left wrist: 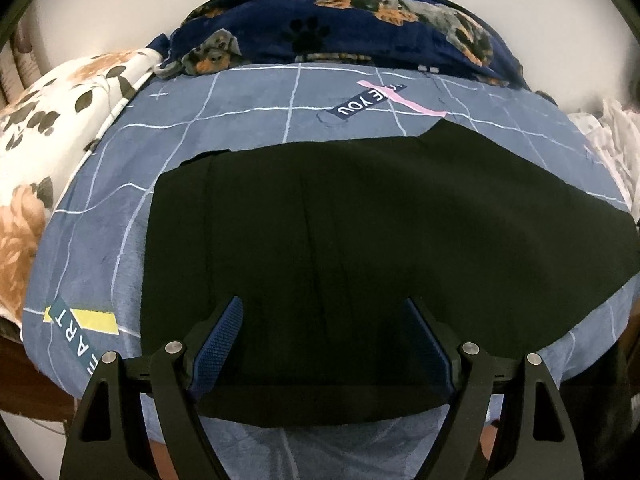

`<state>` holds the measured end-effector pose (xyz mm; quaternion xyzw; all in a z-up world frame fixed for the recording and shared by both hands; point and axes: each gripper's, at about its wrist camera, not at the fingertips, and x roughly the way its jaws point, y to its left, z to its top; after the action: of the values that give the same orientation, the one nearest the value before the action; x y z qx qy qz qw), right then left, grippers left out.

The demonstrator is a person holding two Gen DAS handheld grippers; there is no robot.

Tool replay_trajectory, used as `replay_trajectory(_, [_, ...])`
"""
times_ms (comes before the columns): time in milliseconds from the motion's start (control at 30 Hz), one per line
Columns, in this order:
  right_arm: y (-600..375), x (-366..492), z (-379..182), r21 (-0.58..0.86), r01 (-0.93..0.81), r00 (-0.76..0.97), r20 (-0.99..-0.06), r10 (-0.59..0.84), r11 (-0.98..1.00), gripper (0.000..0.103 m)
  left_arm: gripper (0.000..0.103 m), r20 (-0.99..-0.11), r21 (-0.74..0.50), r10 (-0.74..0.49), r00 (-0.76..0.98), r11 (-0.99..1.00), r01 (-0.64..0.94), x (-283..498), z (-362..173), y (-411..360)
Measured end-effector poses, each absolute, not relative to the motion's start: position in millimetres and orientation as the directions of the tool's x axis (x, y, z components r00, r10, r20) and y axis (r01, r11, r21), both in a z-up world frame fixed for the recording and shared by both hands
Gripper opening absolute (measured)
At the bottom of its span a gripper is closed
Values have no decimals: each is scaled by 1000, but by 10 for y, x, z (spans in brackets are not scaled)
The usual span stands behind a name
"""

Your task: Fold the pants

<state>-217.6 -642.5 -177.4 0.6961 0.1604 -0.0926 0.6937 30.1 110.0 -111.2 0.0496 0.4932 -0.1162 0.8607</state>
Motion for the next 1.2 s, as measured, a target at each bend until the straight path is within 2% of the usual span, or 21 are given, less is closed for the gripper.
replay_trajectory(67, [-6431,-2167,-1755,936,351,931,-351,96,16,36,82,-861,-33,-153,485,968,247,305,-1116,1101])
replay_trajectory(200, [-6386,-2015,-1644,908,401,900,-415,131,118,36,82,-864,-37,-153,480,969,243,311,-1124,1108])
replay_trajectory(267, [-6365,-1950,-1616,889,429,882,-451,135,161,31,82,-865,-36,-152,479,970,242,313,-1124,1111])
replay_trajectory(300, [-6356,-1927,-1610,876,449,870,-474,136,177,23,82,-865,-37,-152,479,970,241,315,-1122,1113])
replay_trajectory(333, [-6352,-1909,-1612,865,466,859,-493,141,185,10,82,-865,-37,-152,479,970,241,316,-1122,1112])
replay_trajectory(367, [-6345,-1894,-1623,850,490,843,-519,143,196,9,82,-865,-38,-152,479,970,239,318,-1121,1116])
replay_trajectory(667, [-6300,-1905,-1515,844,495,841,-525,128,207,9,82,-863,-43,-153,482,972,232,331,-1103,1139])
replay_trajectory(867, [-6165,-1723,-1241,825,485,832,-537,139,289,9,82,-868,-43,-151,474,972,230,329,-1090,1139])
replay_trajectory(1200, [-5804,-1445,-1003,837,419,828,-511,230,351,10,82,-867,-48,-152,475,974,223,327,-1077,1145])
